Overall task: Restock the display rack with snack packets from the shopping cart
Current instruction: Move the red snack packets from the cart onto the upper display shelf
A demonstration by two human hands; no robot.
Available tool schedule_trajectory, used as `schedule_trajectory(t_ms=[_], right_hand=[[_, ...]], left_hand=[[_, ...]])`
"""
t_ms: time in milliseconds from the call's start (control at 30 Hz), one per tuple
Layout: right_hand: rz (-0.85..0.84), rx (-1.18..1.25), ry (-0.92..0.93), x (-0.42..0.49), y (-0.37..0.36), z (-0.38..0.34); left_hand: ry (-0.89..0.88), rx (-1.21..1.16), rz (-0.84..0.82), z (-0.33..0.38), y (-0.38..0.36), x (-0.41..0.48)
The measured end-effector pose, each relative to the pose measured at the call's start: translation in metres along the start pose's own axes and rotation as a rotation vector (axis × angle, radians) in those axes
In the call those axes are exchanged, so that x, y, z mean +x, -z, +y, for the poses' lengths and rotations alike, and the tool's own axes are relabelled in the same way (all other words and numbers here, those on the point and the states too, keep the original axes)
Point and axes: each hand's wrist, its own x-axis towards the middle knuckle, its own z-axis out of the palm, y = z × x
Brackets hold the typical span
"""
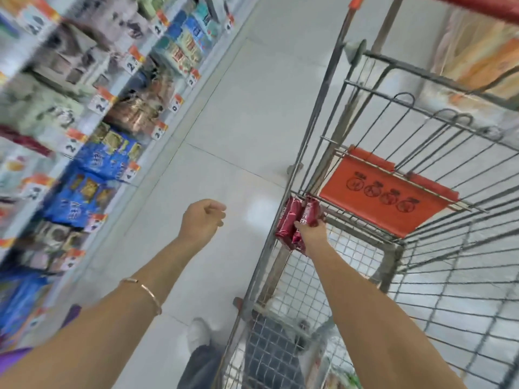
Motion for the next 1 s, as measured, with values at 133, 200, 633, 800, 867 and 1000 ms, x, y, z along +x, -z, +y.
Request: schedule_trajectory(t_ms=[133, 200, 633, 800, 867, 1000], right_hand=[[0.061, -0.017, 0.041, -0.02, 0.016, 0.0], [0.049, -0.041, 0.055, -0.025, 0.03, 0.001], [-0.49, 0.054, 0.036, -0.189, 0.2, -0.066], [-0.495, -0.03, 0.202, -0.277, 0.219, -0.12], [-0.533, 0.034, 0.215, -0.296, 0.205, -0.132], [-0.568, 0.139, 0.242, -0.312, 0.158, -0.141]], left_hand=[[0.026, 0.013, -0.012, -0.007, -0.006, -0.001], [0.034, -0.015, -0.021, -0.005, -0.012, -0.004], [-0.288, -0.121, -0.095, 0.108, -0.005, -0.071], [-0.42, -0.015, -0.498, 0.171, -0.008, -0.124], [-0.305, 0.061, -0.793, 0.183, -0.001, -0.147], [-0.152, -0.053, -0.808, 0.175, 0.041, -0.141]])
